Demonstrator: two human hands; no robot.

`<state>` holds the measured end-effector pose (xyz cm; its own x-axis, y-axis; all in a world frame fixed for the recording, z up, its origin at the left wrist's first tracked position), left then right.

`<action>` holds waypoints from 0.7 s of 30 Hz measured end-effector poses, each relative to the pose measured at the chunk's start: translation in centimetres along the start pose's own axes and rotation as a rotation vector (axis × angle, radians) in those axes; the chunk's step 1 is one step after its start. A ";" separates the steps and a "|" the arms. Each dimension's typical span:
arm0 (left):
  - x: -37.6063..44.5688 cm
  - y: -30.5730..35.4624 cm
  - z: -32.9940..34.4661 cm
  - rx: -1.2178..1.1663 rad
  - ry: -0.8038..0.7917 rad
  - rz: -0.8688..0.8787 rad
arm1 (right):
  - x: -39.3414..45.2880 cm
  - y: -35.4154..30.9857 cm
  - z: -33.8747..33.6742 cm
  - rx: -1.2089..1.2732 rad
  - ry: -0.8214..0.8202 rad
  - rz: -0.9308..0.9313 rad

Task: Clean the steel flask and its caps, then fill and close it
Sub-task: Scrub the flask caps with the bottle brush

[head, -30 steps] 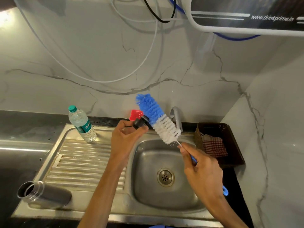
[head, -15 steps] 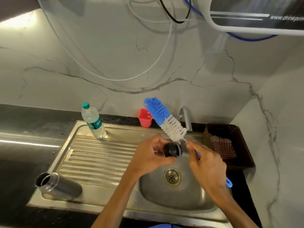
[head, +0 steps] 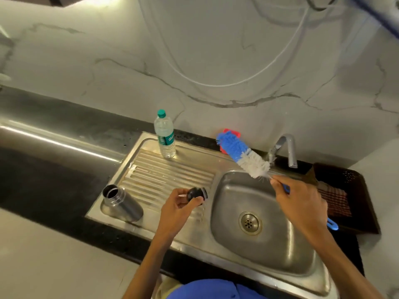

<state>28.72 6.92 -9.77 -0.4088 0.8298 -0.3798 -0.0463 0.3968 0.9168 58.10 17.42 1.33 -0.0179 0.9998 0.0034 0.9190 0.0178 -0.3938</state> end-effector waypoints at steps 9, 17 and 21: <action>-2.9 -9.2 -8.2 -0.011 -0.025 -0.174 | -1.3 -4.3 3.5 0.084 -0.130 0.034; 1.1 -12.7 -10.6 0.566 -0.019 0.059 | -2.7 -8.9 5.5 0.068 -0.142 0.065; 2.3 -13.8 -10.2 0.634 -0.035 0.055 | -3.9 -11.1 5.2 0.085 -0.113 0.126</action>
<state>19.12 -0.64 -22.08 -0.3647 0.8638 -0.3477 0.5269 0.4994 0.6877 45.93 13.32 0.96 0.0467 0.9872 -0.1525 0.8803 -0.1128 -0.4607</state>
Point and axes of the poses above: each hand's wrist, its own x-axis towards the middle knuckle, its own z-axis out of the palm, y = z × x, the point moved 4 cm from there along x, towards the middle knuckle, and after that the axes turned 1 degree about -y, right-handed, at the moved point
